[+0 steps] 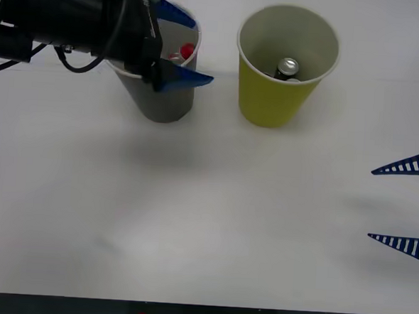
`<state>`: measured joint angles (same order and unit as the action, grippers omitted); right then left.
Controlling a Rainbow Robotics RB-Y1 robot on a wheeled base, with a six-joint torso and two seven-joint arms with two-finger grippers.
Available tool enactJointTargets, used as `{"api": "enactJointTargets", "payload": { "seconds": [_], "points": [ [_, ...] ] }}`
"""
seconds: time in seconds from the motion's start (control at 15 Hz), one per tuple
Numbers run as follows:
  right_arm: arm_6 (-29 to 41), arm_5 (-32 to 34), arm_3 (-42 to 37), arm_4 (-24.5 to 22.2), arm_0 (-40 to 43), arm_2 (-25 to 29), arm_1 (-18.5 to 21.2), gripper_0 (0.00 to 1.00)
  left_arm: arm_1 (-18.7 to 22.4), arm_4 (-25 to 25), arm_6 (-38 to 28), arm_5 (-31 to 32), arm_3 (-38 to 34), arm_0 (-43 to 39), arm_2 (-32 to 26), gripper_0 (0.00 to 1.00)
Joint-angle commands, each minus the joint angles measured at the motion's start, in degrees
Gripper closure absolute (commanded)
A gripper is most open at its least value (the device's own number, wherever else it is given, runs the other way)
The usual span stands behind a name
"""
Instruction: Put the can into the green bin and the plastic bottle into the gray bin
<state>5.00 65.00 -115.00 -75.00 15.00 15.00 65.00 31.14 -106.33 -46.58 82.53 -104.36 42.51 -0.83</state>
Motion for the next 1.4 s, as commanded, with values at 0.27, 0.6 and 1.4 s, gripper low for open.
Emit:
{"api": "enactJointTargets", "payload": {
  "seconds": [0.27,0.6,1.4],
  "points": [
    [0.0,0.0,0.0,0.0,0.0,0.0,0.0,0.0,4.5,6.9,11.0,1.4,-8.5,-14.5,-7.9,0.0],
    [0.0,0.0,0.0,0.0,0.0,0.0,0.0,0.0,4.9,10.2,18.0,7.5,-14.6,-24.8,-19.4,0.0],
    [0.0,0.0,0.0,0.0,0.0,0.0,0.0,0.0,14.5,22.9,33.9,3.4,-15.1,-48.4,-26.9,0.0]
  ]
}}
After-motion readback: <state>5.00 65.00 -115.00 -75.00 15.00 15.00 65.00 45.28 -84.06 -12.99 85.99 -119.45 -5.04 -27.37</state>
